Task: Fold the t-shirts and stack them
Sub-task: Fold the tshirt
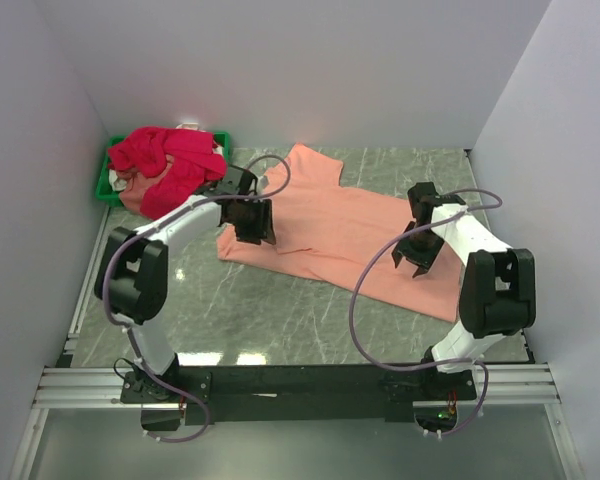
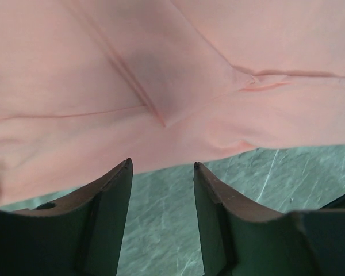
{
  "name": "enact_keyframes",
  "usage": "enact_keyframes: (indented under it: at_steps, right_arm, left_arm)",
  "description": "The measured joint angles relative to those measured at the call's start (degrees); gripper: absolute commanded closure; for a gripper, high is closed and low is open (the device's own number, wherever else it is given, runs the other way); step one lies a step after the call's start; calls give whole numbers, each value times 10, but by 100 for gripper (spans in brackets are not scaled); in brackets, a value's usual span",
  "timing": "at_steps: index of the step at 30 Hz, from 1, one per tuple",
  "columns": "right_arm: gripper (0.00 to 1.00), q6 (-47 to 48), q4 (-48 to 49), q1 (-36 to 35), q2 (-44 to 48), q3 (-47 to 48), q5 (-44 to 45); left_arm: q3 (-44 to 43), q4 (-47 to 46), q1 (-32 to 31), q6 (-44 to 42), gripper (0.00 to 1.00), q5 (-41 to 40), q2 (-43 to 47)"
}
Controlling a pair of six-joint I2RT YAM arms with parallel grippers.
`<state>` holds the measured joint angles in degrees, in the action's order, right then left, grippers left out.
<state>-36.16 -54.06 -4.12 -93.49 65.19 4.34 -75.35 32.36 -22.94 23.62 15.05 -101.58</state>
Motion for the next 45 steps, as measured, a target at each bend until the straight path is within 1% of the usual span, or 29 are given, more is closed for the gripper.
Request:
enact_keyframes:
  at_steps: [6,14,29,39,43,45]
  right_arm:
    - [43,-4,12,-5,31,-35,-24]
    - [43,-7,20,-7,54,-73,-36]
    - [43,-7,23,-8,57,-76,-40]
    - [43,-8,27,-8,69,-89,-40]
    - [43,-9,29,-8,75,-97,-40]
    - [43,-10,30,-8,78,-102,-40]
  left_arm:
    - [-28,2,-36,0,50,1,-57]
    - [-59,4,-34,1,52,-3,-83]
    - [-61,10,-45,7,54,-3,-109]
    - [-63,9,-52,9,57,-9,-136]
    - [-74,11,-52,9,61,-15,-145]
    - [-80,11,-53,9,61,-16,-147]
